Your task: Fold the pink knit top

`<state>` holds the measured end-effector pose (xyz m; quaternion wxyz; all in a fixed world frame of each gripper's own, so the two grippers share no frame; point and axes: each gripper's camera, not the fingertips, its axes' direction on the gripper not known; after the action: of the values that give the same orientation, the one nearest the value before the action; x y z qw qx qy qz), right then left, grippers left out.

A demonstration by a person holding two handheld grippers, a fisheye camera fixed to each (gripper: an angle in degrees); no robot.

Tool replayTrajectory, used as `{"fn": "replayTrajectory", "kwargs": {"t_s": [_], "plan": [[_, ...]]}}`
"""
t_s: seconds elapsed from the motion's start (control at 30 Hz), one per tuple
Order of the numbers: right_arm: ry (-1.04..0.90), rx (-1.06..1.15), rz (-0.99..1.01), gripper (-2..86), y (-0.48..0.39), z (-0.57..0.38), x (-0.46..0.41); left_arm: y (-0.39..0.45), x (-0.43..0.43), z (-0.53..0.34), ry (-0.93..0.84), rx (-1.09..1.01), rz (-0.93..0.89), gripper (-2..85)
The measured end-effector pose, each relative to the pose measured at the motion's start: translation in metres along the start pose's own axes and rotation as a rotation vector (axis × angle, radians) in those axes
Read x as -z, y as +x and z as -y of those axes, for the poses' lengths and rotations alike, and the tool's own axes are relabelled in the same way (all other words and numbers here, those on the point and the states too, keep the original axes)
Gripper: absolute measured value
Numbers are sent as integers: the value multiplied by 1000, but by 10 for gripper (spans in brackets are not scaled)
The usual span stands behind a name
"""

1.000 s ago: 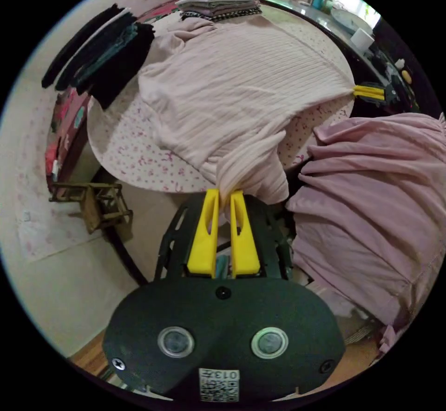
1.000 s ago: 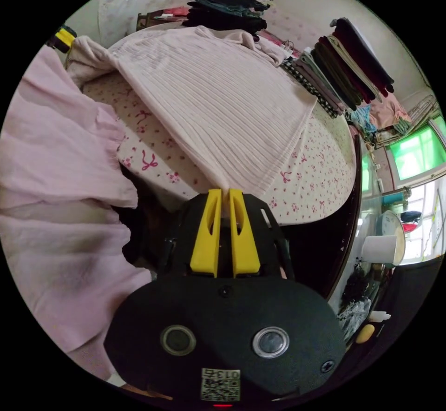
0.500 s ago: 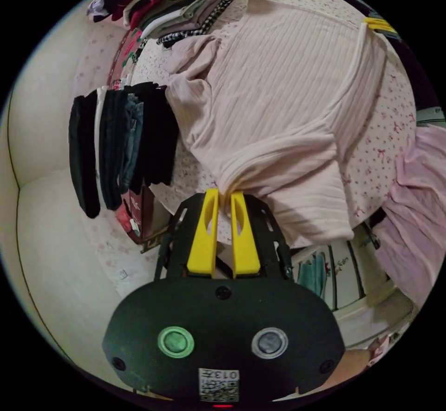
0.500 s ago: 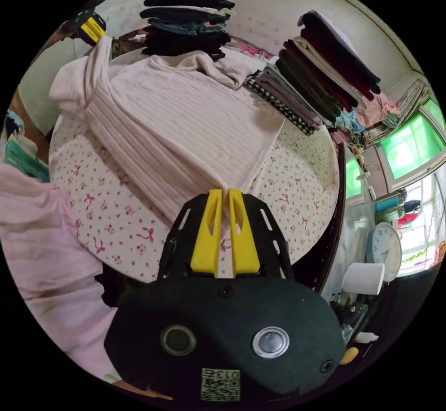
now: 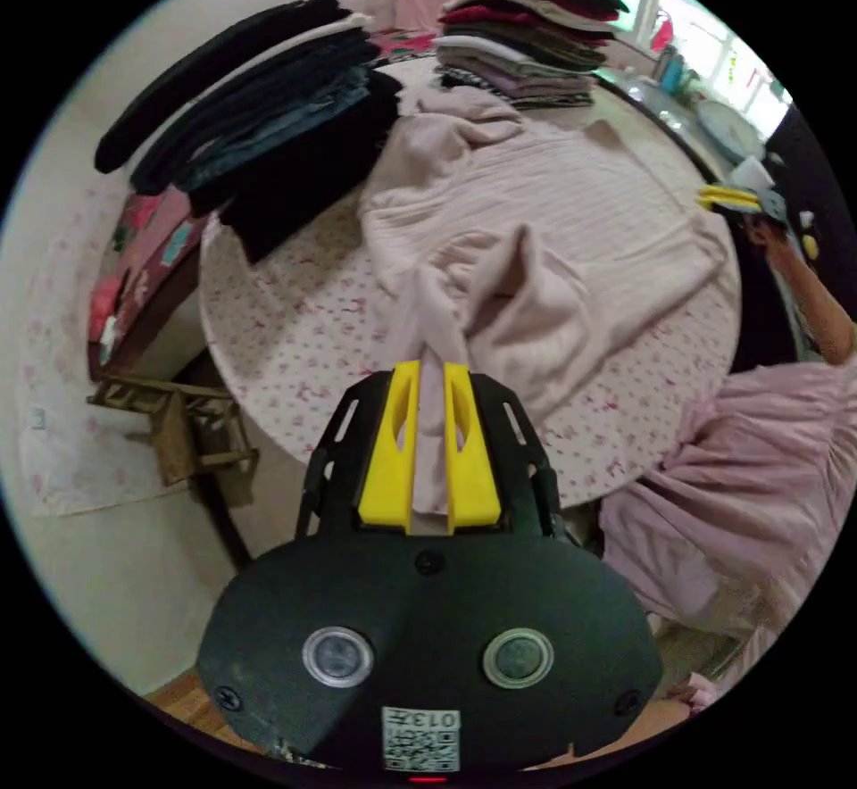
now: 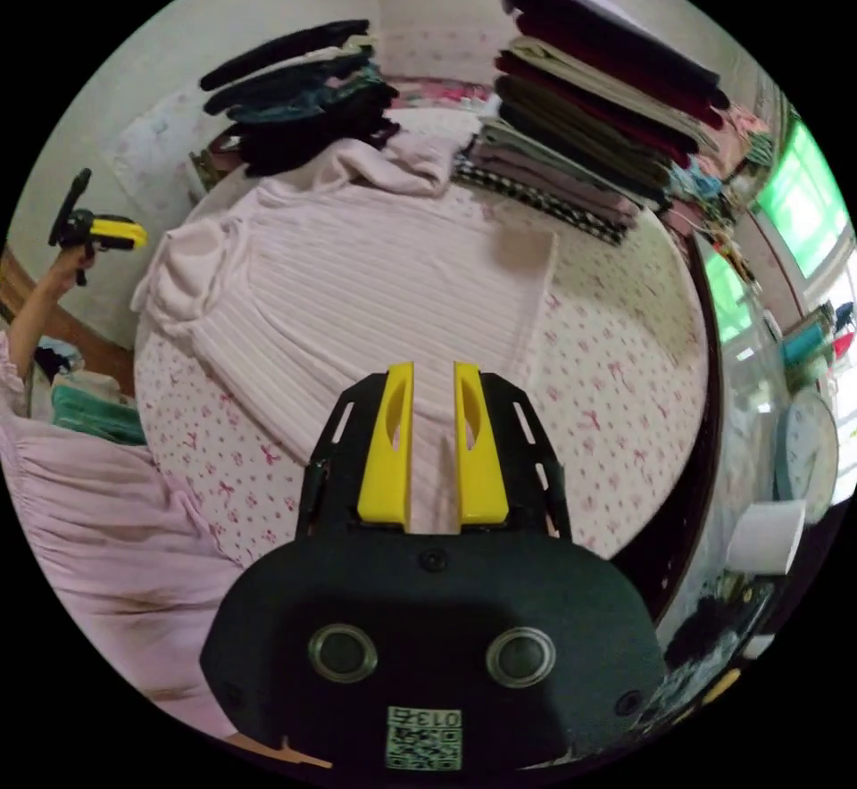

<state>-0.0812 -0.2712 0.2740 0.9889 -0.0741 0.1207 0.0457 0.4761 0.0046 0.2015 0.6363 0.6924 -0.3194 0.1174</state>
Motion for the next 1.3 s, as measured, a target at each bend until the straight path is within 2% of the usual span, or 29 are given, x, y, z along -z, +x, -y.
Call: {"fn": "replayTrajectory", "kwargs": {"t_s": [0.1,0.33,0.5,0.6,0.7,0.8,0.87,0.93,1.0,1.03,1.1,1.2,1.3], "plan": [[49,146,100,76,-39,55,-17,38,-7,-25,44,-60,-50,42],[138,554,247,81,-170,200,-54,59,-65,-27,-84,-36,115,42],[-29,878,249,99,-274,272,-120,23,-72,-35,-60,82,15,43],[-120,965,266,102,-303,284,-153,9,-74,-34,-66,91,-20,47],[-255,1057,269,56,-329,283,-198,-7,-88,-34,-113,110,-58,47],[-279,1071,273,31,-325,282,-203,-31,-88,-40,-96,168,-123,44],[-202,1034,321,24,-303,288,-177,-42,-89,-45,-85,187,-150,41],[-73,902,415,23,-265,296,-144,-50,-88,-49,-79,177,-136,34],[69,506,472,24,-182,302,-119,-56,-87,-53,-72,183,-128,30],[87,389,466,24,-159,301,-120,-63,-87,-57,-63,212,-143,27],[110,48,346,27,-81,279,-143,-77,-88,-63,-46,250,-177,24],[41,-105,306,30,-30,247,-160,-102,-89,-71,-43,296,-248,19],[103,-60,244,37,11,178,-127,-126,-86,-83,-29,336,-311,23]]}}
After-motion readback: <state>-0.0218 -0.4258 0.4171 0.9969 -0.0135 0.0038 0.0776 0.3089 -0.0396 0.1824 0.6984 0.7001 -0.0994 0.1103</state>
